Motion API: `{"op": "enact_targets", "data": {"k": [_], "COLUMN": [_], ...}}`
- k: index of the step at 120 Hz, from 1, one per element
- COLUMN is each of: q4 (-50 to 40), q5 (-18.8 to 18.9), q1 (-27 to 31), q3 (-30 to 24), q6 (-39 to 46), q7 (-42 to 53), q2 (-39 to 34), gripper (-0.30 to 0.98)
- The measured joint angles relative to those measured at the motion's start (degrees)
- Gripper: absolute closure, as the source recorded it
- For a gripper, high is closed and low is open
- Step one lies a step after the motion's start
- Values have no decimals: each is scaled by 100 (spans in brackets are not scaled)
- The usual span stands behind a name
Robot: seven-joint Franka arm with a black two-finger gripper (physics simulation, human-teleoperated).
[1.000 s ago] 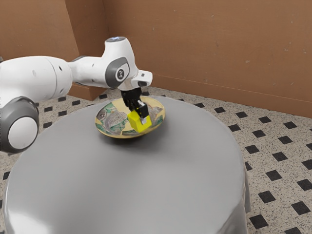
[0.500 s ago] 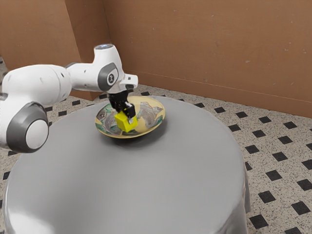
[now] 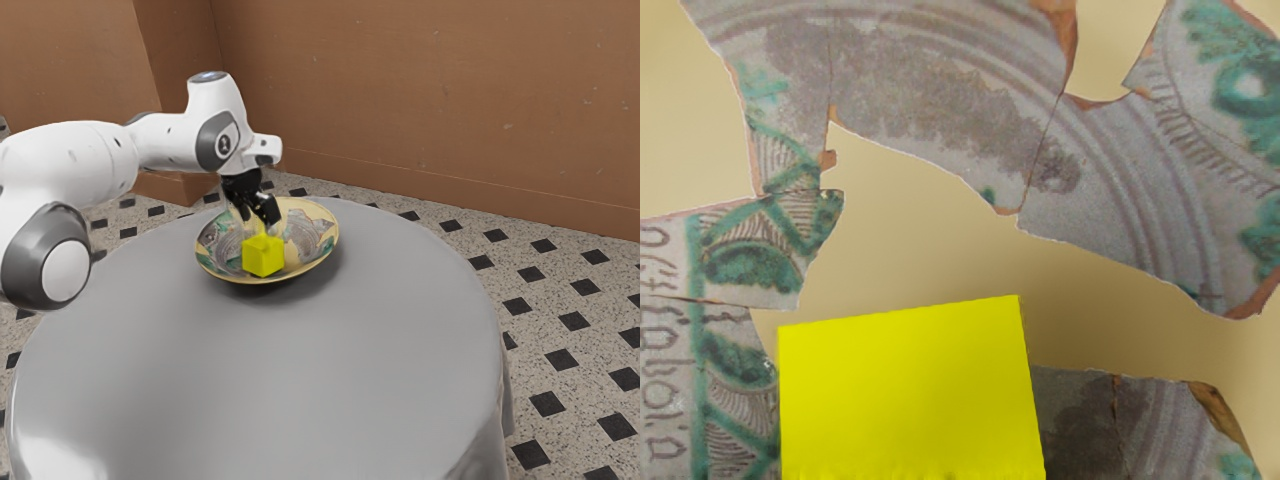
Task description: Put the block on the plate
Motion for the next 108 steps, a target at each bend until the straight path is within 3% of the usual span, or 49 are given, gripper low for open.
{"op": "enact_targets", "data": {"k": [56, 108], "q4": [-1653, -1572], "q5": [9, 431], "q1": [-377, -497], "q3": [-306, -445], "q6": [-626, -1284], "q7": [8, 116], "q2": [-2201, -2615], "gripper": [1, 0]}}
